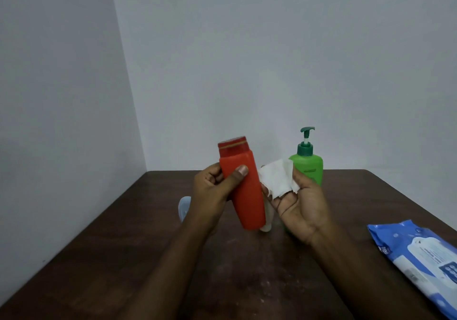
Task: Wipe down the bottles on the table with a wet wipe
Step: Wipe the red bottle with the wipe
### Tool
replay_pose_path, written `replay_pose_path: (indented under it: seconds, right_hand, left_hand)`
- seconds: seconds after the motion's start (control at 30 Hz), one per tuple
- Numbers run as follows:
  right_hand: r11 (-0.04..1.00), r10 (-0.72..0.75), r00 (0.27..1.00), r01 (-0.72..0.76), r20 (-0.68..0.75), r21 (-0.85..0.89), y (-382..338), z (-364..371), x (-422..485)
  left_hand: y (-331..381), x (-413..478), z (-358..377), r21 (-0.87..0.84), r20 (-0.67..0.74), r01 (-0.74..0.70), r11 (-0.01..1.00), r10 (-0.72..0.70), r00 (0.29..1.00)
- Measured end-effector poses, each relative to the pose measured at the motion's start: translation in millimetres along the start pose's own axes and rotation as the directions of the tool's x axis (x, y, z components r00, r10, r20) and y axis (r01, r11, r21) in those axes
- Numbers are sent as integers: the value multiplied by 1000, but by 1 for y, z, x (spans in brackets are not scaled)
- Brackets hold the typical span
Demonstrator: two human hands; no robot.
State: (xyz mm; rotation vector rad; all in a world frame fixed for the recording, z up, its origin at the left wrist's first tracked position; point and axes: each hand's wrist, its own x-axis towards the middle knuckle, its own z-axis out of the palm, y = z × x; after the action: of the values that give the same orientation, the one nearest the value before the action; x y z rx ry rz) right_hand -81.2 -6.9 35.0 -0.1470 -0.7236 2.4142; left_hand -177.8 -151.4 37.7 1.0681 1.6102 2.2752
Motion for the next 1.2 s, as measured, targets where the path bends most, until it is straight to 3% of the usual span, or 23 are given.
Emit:
replay_pose_path:
  seconds: [0.2, 0.33, 0.43, 0.57, 0.73, 0.87, 0.93, 1.07, 1.2]
  right_hand:
    - [986, 161, 979, -166, -125, -27, 22, -4, -7]
    - [964, 217, 959, -240, -181, -112, 40, -8, -5]
    - [941, 201, 957, -249, -211, -231, 51, -10, -3]
    - [918, 198, 967, -241, -161, -316, 57, -13, -3]
    - [954, 278, 959, -282, -44, -98, 46, -11, -3]
    - [975, 218, 975, -219, -42, -29, 41, -16, 2]
    - [975, 217, 976, -218, -20, -44, 40, -17, 2]
    - [917, 351, 936, -337, 34, -213, 41, -12, -7]
    - [960, 252, 968, -248, 17, -130, 31, -9, -5]
  left_hand:
    - [13, 1, -9, 19, -328, -196, 980, 191, 925]
    - [21, 5, -14, 11, -431, -202, 979, 187, 883]
    - [19, 6, -14, -5, -411, -159, 987, 143, 901]
    - [14, 1, -6, 90, -354, -177, 980, 198, 914]
    - [6, -4, -1, 268, -224, -176, 947, 239, 945]
    - [2, -5, 6, 286, -156, -115, 951, 165, 974]
    - [0, -5, 6, 279, -159, -110, 954, 159, 974]
    - [4, 0, -2, 258, -208, -102, 961, 159, 965]
    - [5, 3, -6, 255, -189, -77, 964, 128, 973]
